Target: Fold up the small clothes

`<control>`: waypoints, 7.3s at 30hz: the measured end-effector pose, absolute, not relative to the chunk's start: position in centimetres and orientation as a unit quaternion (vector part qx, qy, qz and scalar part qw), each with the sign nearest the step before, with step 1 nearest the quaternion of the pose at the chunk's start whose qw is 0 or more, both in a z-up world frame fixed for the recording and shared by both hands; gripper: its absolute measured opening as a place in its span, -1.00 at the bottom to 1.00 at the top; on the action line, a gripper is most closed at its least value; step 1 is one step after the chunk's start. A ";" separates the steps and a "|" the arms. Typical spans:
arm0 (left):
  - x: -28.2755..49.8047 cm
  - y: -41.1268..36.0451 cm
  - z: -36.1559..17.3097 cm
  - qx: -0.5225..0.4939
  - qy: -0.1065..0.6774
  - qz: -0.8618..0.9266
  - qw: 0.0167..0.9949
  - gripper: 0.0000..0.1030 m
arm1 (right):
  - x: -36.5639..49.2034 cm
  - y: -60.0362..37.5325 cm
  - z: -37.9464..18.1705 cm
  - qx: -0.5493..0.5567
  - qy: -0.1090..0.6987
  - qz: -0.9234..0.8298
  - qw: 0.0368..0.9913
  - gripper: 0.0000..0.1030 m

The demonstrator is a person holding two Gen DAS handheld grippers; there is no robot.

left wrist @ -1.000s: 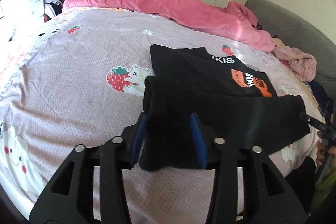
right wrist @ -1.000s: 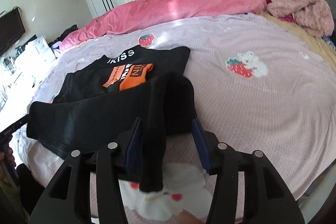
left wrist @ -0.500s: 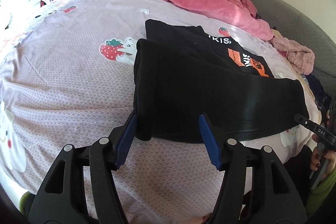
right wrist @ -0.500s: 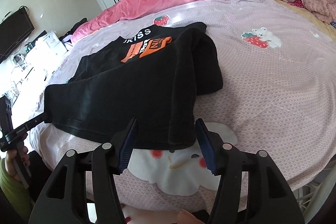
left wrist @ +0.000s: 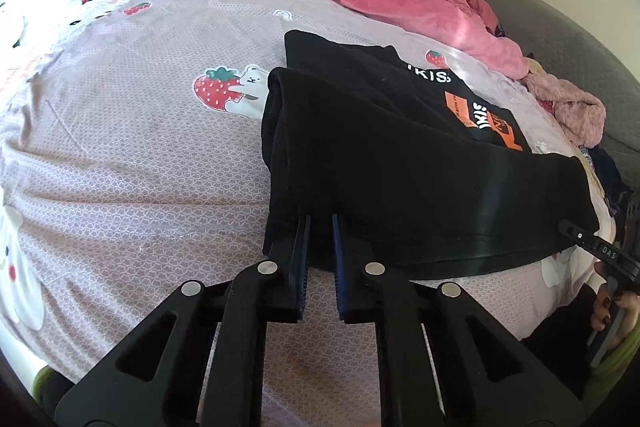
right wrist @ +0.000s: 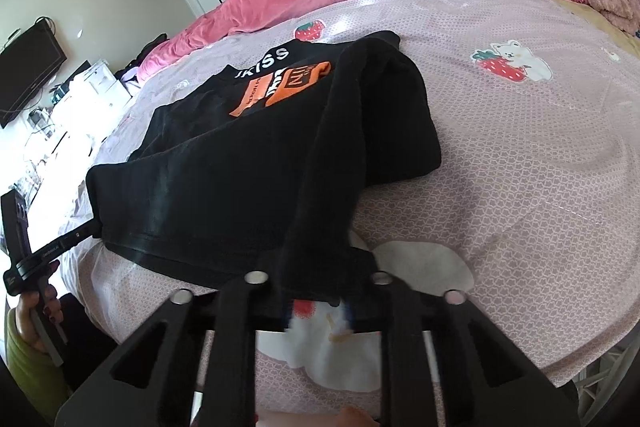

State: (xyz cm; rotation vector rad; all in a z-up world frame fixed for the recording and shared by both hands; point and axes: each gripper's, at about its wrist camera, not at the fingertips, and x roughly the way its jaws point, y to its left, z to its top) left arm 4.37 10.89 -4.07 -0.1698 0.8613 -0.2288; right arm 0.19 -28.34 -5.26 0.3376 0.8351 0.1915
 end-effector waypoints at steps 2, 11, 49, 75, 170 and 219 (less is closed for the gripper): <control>4.3 10.9 -3.6 -0.083 0.409 -0.115 0.902 -0.96 | 0.2 -28.3 -4.8 0.158 0.392 0.098 0.901 -0.87; 6.9 11.1 0.6 -0.082 0.364 -0.117 0.920 -0.97 | 2.6 -28.6 -1.3 0.126 0.340 0.096 0.927 -0.88; 18.7 11.8 2.7 -0.117 0.305 -0.072 0.942 -0.49 | 15.7 -32.7 -2.0 0.209 0.310 -0.006 0.927 -0.37; 21.9 8.5 -1.6 -0.036 0.372 -0.079 0.924 -0.12 | 16.2 -29.3 -3.3 0.069 0.351 -0.018 0.934 -0.19; 23.7 12.1 -2.2 -0.037 0.406 -0.030 0.913 -0.03 | 15.1 -26.4 0.1 0.093 0.319 -0.007 0.943 0.74; 26.6 12.6 -5.2 -0.195 0.478 -0.142 0.845 0.20 | 10.7 -0.2 -2.6 -0.115 0.285 0.171 0.936 -0.84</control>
